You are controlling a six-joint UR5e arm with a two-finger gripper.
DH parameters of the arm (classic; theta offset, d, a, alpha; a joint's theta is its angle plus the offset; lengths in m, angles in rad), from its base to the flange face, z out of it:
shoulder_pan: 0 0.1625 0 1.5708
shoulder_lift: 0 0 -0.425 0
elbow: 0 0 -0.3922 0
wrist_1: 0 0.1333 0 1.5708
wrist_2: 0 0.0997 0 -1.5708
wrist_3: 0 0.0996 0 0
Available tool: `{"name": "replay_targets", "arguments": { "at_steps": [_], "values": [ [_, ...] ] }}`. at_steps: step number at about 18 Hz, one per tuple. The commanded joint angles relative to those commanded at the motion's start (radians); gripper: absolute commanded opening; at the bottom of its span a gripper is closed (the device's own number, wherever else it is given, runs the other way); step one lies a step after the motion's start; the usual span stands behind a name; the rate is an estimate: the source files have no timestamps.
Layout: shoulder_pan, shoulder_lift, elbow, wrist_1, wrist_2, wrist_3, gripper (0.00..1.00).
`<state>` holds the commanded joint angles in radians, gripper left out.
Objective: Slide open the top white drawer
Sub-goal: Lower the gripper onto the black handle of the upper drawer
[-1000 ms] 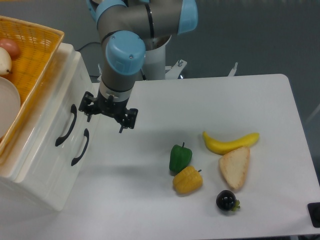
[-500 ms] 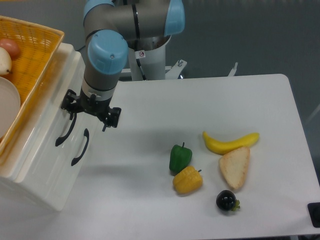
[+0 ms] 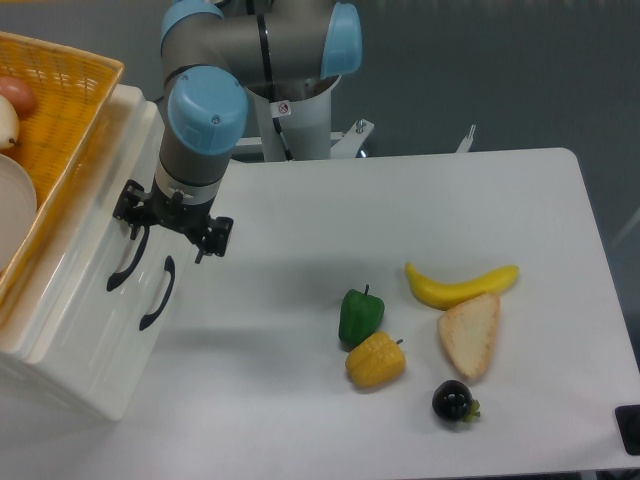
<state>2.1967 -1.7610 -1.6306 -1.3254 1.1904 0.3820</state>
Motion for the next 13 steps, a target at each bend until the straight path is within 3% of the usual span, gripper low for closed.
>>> {"name": "replay_targets", "arguments": {
  "at_steps": [13],
  "values": [
    [0.015,-0.015,0.006,0.000,-0.072,0.006,1.00]
  ]
}}
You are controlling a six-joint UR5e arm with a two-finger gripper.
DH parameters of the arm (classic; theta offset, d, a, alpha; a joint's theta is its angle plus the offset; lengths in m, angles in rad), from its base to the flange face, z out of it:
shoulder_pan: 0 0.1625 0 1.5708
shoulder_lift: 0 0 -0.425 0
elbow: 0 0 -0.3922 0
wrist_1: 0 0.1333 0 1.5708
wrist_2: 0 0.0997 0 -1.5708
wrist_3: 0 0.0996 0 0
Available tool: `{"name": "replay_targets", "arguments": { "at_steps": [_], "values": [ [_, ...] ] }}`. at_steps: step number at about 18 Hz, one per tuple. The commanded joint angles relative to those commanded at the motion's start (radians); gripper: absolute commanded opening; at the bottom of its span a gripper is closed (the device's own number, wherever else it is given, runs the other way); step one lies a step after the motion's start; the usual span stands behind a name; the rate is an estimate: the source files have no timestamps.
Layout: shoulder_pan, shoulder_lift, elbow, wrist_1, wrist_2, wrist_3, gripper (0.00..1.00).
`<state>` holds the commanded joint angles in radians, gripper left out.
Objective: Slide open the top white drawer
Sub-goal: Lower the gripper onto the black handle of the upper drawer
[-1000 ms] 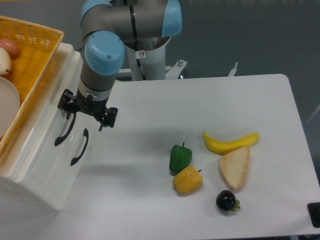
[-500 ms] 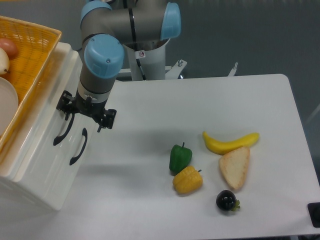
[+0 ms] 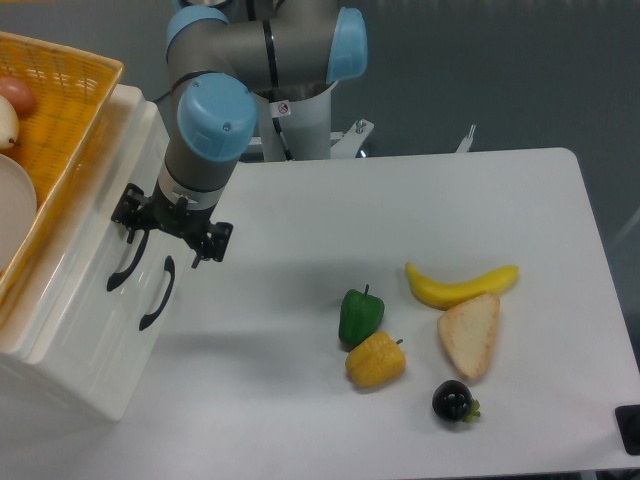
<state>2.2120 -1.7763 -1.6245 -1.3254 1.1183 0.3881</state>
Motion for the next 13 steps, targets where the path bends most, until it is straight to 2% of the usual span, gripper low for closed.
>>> {"name": "replay_targets", "arguments": {
  "at_steps": [13],
  "values": [
    [-0.002,-0.026,-0.003,-0.002,0.002,0.002,1.00]
  ]
}}
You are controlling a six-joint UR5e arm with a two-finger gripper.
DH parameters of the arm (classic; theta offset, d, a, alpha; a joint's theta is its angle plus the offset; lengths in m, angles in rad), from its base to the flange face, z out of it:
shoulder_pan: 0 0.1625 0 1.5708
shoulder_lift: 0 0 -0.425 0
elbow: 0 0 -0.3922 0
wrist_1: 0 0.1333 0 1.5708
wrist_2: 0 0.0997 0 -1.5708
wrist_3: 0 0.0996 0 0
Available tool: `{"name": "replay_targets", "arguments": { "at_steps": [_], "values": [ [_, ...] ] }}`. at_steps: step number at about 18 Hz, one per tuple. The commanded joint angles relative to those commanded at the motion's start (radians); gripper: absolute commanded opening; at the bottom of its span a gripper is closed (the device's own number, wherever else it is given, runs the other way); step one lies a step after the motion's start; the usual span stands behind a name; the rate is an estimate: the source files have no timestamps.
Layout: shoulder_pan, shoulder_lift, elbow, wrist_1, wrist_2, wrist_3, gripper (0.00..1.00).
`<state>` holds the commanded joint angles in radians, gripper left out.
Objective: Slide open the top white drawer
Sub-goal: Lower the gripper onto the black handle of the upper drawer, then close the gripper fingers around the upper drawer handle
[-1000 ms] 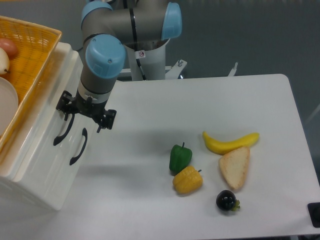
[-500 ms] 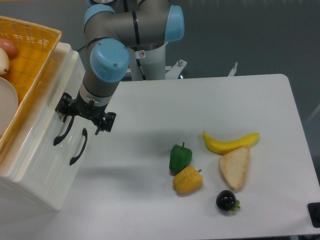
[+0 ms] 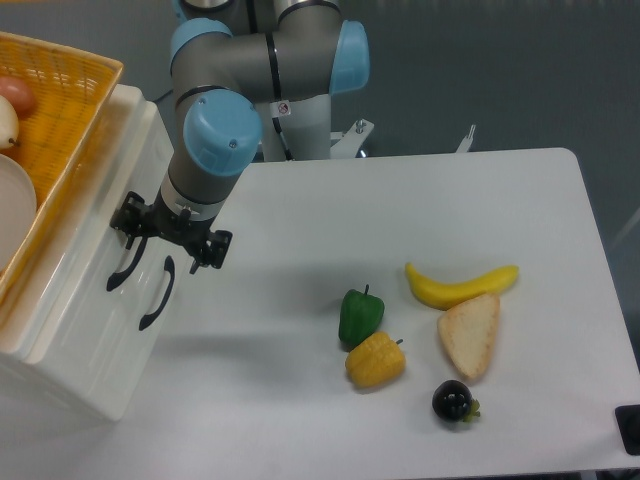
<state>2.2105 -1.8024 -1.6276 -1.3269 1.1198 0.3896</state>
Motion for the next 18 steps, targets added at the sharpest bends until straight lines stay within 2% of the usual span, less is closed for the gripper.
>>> {"name": "replay_targets", "arguments": {
  "at_steps": [2,7,18],
  "values": [
    [-0.002,-0.002,0.000,0.000,0.002,0.000,0.99],
    [-0.002,-0.002,0.002,0.002,0.002,0.000,0.86],
    [-0.008,0.008,0.008,0.005,-0.002,0.005,0.78]
  ]
}}
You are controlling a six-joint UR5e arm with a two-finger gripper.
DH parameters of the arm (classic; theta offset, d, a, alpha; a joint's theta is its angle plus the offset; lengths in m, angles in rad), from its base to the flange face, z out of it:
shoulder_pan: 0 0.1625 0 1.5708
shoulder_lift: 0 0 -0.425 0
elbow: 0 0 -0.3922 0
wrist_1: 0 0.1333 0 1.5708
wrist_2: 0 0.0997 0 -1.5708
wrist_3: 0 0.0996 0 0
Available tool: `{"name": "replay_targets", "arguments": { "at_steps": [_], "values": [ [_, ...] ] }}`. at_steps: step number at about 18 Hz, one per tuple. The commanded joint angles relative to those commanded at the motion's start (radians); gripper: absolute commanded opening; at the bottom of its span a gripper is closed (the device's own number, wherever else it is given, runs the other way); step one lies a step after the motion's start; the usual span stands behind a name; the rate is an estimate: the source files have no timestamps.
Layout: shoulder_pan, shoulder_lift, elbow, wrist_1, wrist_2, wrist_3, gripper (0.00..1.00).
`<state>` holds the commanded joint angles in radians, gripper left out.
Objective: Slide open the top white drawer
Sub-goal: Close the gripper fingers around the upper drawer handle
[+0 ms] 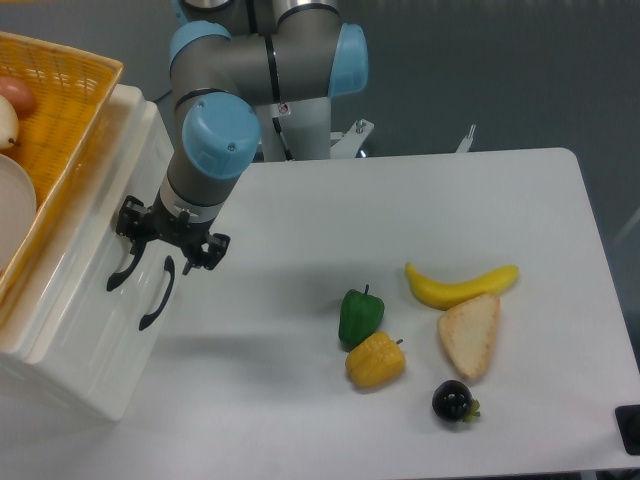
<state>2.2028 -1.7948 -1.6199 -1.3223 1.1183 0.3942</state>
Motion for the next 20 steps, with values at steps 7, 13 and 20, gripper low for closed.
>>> {"name": "replay_targets", "arguments": {
  "at_steps": [7,13,20],
  "values": [
    [-0.002,-0.002,0.000,0.000,0.000,-0.003,0.69],
    [-0.003,0.000,0.000,0.000,0.000,-0.003,0.52],
    [-0.002,0.002,0.000,0.000,-0.002,-0.005,0.43]
  ]
}}
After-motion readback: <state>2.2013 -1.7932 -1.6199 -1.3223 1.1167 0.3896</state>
